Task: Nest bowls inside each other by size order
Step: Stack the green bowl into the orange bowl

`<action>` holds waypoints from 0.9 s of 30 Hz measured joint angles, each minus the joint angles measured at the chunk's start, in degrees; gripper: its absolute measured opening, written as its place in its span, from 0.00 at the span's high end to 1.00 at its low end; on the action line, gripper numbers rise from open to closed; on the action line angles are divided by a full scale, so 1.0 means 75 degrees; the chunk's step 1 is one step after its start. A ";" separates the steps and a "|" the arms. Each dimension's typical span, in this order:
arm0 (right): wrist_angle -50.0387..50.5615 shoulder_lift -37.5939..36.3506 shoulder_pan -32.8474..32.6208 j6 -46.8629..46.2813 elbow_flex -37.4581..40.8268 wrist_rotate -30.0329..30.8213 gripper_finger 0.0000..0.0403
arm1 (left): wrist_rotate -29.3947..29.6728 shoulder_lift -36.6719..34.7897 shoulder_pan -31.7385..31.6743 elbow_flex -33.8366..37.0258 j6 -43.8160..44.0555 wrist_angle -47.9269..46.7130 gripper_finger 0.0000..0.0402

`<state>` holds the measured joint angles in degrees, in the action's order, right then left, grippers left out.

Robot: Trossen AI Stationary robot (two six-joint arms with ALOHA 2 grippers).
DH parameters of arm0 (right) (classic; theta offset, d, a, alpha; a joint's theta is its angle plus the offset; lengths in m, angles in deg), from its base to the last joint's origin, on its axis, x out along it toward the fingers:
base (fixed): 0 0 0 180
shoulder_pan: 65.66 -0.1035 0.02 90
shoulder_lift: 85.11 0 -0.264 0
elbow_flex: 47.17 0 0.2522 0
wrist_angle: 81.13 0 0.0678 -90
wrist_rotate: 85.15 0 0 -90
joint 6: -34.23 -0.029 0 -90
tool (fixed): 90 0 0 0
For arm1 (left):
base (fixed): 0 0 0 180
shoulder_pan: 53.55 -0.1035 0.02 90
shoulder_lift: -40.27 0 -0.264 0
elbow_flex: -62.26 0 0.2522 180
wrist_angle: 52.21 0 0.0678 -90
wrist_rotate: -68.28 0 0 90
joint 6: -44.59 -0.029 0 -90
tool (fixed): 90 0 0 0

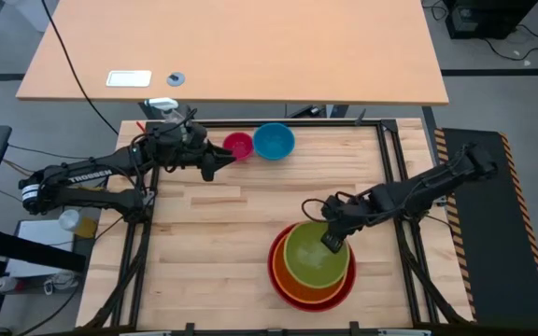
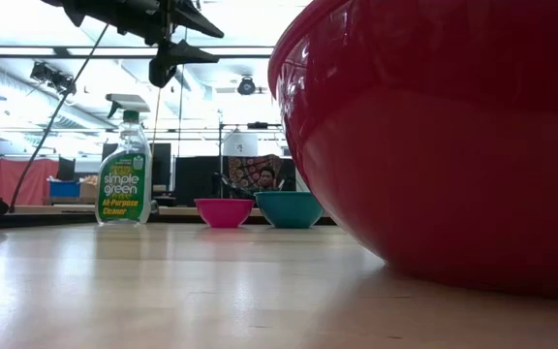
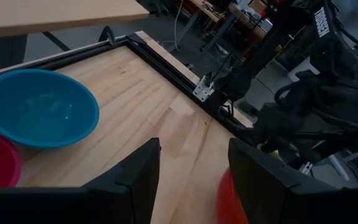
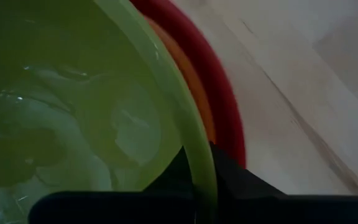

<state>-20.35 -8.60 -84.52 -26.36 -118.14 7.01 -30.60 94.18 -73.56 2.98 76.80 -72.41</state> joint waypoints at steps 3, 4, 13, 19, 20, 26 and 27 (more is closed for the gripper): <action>-0.0003 -0.0003 0.0161 -0.0116 0.0000 -0.0183 0.91 | 0.0001 0.0000 0.0000 0.0000 0.0000 0.0024 0.52; -0.0015 -0.0003 0.0201 -0.0130 0.0000 -0.0252 0.89 | 0.0000 0.0000 0.0000 0.0000 0.0003 0.0024 0.52; 0.0068 0.0038 0.0583 0.0113 0.0000 -0.1411 0.64 | 0.0000 0.0000 0.0000 0.0000 0.0013 0.0027 0.52; 0.0557 0.0035 0.0971 -0.0002 -0.0012 -0.1959 0.57 | -0.0001 0.0000 0.0000 0.0000 -0.0181 0.0023 0.52; 0.0702 0.0035 0.1043 -0.0059 -0.0053 -0.2146 0.57 | -0.0001 0.0000 0.0000 0.0000 -0.0184 0.0021 0.52; 0.0929 0.0026 0.1141 0.0036 -0.0477 -0.2190 0.56 | 0.0089 0.0000 0.0000 0.0000 -0.0256 0.0017 0.52; 0.0928 0.0026 0.1153 0.0069 -0.0516 -0.2203 0.56 | 0.0108 0.0000 -0.0007 0.0000 -0.0261 0.0018 0.52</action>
<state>-13.39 -8.40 -75.87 -25.84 -122.01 -9.51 -29.80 94.18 -73.61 2.98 74.85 -72.27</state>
